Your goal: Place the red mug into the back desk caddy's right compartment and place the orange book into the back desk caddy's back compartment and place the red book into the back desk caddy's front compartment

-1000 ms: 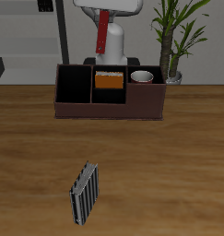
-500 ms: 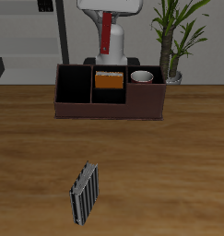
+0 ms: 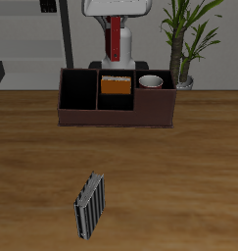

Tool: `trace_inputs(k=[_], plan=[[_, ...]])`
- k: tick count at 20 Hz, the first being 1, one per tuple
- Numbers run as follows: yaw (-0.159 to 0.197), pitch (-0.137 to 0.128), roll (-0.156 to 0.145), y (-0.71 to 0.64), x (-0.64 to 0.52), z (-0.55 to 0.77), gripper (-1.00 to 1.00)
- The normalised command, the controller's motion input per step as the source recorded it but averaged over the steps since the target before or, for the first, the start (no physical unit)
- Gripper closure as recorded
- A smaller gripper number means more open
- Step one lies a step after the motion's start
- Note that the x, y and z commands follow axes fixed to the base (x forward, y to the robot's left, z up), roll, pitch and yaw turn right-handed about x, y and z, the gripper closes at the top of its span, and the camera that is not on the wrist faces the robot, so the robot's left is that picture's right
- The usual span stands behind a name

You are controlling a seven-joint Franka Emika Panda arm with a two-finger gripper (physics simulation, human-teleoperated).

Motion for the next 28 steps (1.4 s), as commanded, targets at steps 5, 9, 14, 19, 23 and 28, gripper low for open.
trace_inputs(k=[5, 9, 14, 19, 23, 28], plan=[[0.277, -0.050, 0.031, 0.04, 0.25, -0.12, 1.00], [0.190, -0.029, 0.020, 0.06, 0.10, -0.11, 1.00], [0.274, -0.017, 0.027, -0.03, 0.11, -0.18, 1.00], [0.178, -0.041, 0.015, -0.01, 0.04, -0.16, 1.00], [0.175, 0.013, 0.005, -0.13, 0.02, -0.17, 1.00], [0.154, -0.017, 0.010, -0.05, 0.05, -0.07, 1.00]])
